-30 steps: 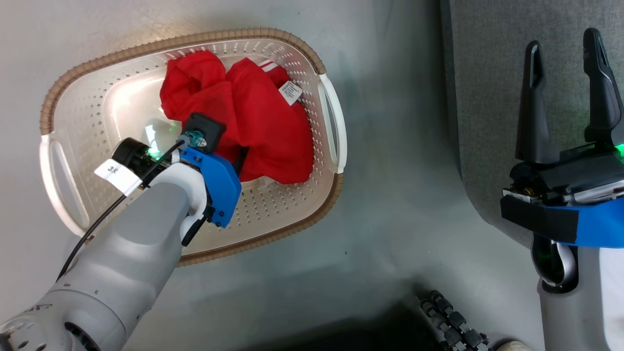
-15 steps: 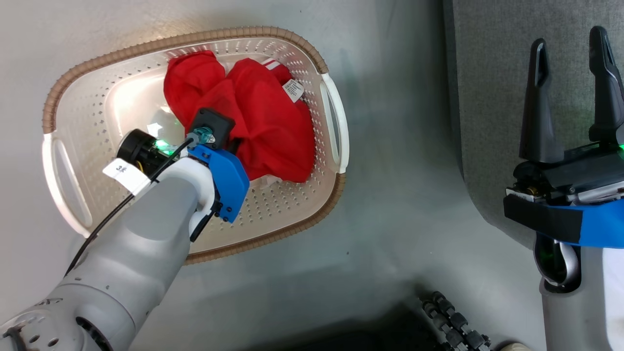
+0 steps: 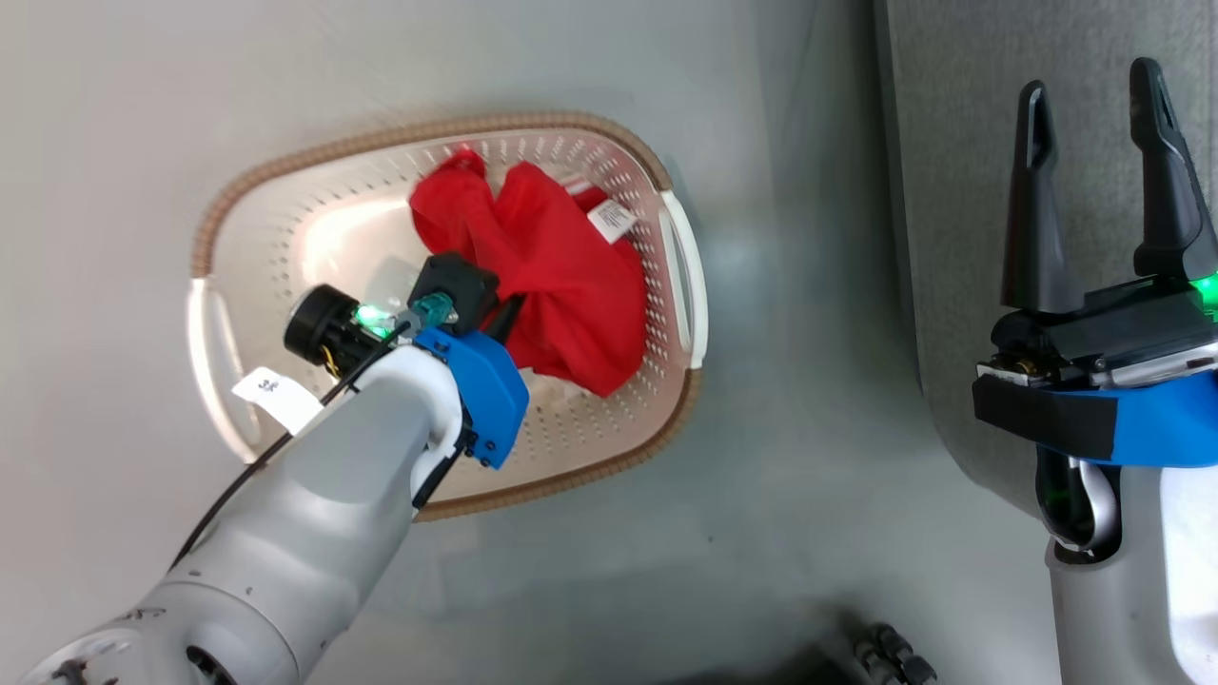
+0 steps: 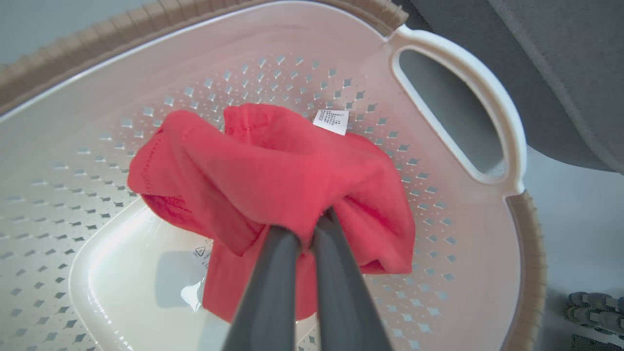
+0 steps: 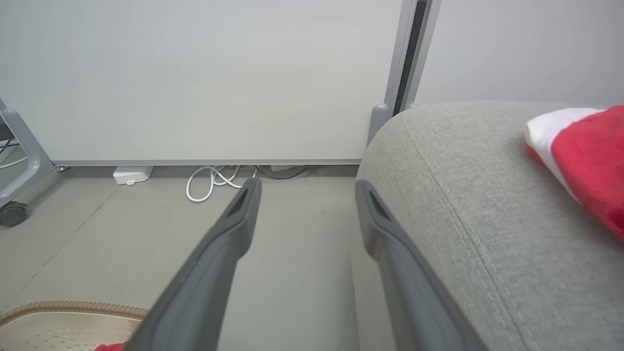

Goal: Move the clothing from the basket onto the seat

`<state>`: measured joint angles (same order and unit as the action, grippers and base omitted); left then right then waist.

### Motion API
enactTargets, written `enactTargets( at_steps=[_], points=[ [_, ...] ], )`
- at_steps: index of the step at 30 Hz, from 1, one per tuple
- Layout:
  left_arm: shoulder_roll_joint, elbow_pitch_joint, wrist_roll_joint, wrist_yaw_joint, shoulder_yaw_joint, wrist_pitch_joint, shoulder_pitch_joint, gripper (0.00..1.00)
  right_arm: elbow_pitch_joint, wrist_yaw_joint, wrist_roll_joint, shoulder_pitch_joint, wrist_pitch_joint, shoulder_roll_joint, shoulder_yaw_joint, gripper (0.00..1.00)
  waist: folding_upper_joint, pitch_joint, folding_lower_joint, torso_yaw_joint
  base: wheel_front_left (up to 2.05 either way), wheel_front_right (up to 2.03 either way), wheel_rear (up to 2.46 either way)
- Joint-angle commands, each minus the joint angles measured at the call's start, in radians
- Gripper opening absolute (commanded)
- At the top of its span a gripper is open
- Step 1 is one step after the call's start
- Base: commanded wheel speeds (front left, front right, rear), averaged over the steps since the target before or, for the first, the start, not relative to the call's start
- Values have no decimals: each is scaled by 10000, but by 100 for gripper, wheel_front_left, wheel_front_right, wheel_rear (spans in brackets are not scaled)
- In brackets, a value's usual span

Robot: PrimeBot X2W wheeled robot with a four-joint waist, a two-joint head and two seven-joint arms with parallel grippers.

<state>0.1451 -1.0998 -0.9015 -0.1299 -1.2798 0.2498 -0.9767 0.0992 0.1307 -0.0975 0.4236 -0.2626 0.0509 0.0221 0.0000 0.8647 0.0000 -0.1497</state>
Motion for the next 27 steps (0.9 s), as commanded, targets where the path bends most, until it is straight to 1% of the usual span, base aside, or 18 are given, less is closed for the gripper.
enactTargets(
  at_steps=[1, 5, 11, 21, 27],
  points=[
    [-18, 49, -48, -4, -27, 72, 42, 0, -35, 3, 52, 87, -34, -9, 7, 100, 0, -327, 0, 196, 0, 0, 0],
    [-33, 214, -96, -4, -24, 150, 267, 0, -244, 3, 93, -26, -34, -8, -2, 100, 0, -938, 0, 411, 0, 0, 0],
    [127, 904, 424, -4, 730, 163, 645, 0, -560, 2, 132, -307, -34, -9, 47, 100, 0, -1939, 0, 790, 0, 0, 0],
    [432, 1961, 1949, -4, 2855, 167, 1851, 0, -1070, 3, 30, -736, -34, -5, 3, 100, 0, -3633, 0, 1139, 0, 0, 0],
    [482, 2754, 2884, -2, 4258, 169, 2533, 0, -1321, 3, -19, -1122, -34, -5, 7, 100, 0, -4501, 0, 1302, 0, 0, 0]
  ],
)
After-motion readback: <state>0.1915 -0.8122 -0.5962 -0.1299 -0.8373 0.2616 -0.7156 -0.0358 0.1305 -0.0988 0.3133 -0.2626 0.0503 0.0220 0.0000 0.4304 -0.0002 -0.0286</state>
